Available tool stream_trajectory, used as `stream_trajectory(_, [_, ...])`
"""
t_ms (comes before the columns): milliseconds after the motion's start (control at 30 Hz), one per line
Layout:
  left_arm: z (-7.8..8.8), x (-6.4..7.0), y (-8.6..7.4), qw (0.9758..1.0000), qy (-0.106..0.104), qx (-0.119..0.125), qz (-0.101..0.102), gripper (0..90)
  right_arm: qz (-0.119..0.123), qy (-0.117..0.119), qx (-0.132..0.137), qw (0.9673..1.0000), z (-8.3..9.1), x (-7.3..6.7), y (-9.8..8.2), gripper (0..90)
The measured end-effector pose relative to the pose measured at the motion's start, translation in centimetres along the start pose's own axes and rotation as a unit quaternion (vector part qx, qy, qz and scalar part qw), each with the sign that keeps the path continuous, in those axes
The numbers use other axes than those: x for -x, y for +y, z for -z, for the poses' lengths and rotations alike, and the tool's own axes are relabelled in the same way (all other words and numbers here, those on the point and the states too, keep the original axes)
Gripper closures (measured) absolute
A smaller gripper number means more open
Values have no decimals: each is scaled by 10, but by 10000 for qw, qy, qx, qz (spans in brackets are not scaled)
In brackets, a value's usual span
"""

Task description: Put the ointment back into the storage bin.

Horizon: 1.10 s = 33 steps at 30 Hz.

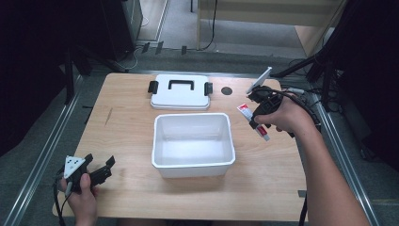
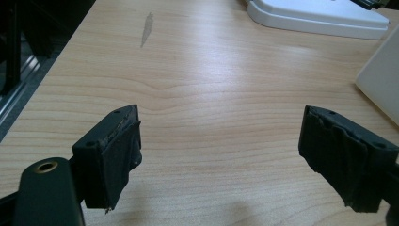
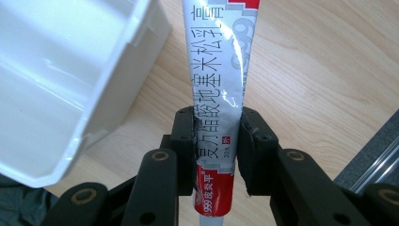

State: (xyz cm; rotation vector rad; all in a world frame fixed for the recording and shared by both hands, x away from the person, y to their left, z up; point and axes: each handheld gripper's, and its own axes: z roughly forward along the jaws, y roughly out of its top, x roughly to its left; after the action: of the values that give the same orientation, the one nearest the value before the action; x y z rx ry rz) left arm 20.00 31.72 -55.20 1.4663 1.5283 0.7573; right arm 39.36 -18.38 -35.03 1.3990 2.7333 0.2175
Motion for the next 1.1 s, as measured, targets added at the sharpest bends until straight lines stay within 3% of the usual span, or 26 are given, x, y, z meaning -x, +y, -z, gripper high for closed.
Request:
stream_trajectory(433, [0, 0, 0, 10000, 9, -20, 5, 144, 305, 157, 65, 9994, 11, -28, 19, 715])
stream_trajectory(1100, [0, 0, 0, 10000, 9, -24, 7, 144, 843, 430, -39, 9955, -5, -82, 52, 715])
